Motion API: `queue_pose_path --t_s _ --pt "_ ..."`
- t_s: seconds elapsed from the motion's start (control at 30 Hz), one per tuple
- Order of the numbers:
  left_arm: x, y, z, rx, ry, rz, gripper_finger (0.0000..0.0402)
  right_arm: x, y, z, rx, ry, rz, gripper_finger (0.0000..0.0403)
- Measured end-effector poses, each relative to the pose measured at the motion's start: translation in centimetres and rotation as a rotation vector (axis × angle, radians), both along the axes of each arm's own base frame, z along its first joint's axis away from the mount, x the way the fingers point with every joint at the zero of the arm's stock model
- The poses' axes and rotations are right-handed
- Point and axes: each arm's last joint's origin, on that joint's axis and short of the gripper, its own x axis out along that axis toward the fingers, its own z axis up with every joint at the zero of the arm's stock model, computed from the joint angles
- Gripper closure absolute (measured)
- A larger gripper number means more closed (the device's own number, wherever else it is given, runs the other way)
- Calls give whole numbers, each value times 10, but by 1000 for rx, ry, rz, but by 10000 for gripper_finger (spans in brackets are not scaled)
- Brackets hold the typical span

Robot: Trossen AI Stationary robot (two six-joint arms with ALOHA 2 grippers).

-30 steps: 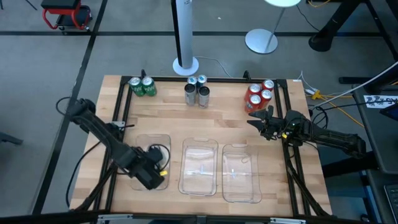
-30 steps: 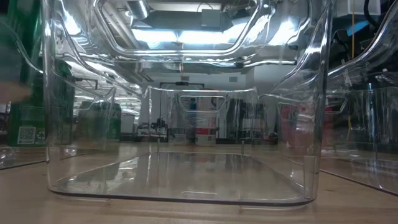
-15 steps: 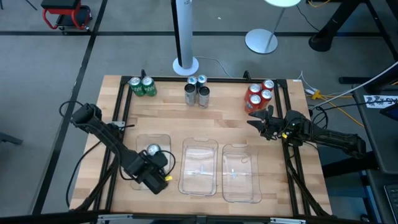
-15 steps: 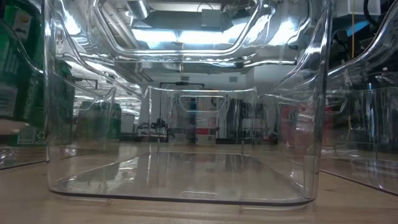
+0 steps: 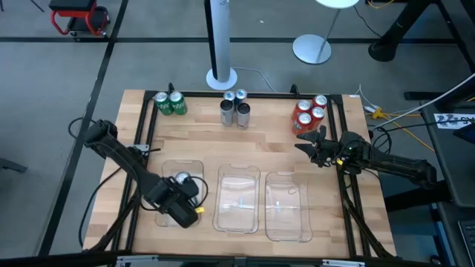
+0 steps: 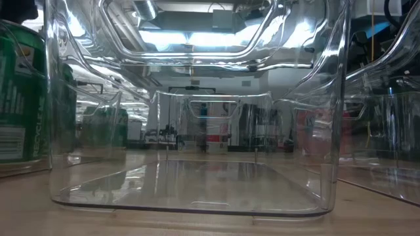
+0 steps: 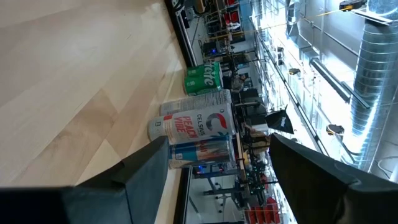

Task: Sort soda cans
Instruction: Put the right green soda can into the left transparent bin

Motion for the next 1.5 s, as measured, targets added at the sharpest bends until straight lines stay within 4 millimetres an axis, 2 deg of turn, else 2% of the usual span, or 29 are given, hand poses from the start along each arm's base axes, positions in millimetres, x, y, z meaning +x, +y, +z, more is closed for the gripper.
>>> queue_pose_path --t_s 0.17,0.33,0.57,0.83,1.13,1.33,1.5 --pt "-6 14 20 -37 -66 26 39 0 0 0 0 0 0 125" --pt "-12 37 45 -9 -198 81 39 0 0 0 0 0 0 125" --pt "-20 71 74 239 -441 135 39 0 0 0 -1 -2 0 125" --pt "-10 99 82 483 -534 229 39 0 0 2 -7 -22 2 125" --pt "2 153 83 671 -410 269 39 1 0 6 -21 -72 2 125" --pt "2 204 83 748 -280 357 39 1 0 6 -20 -70 1 125" --pt "-6 245 82 770 -167 415 39 0 0 6 -18 -60 1 125"
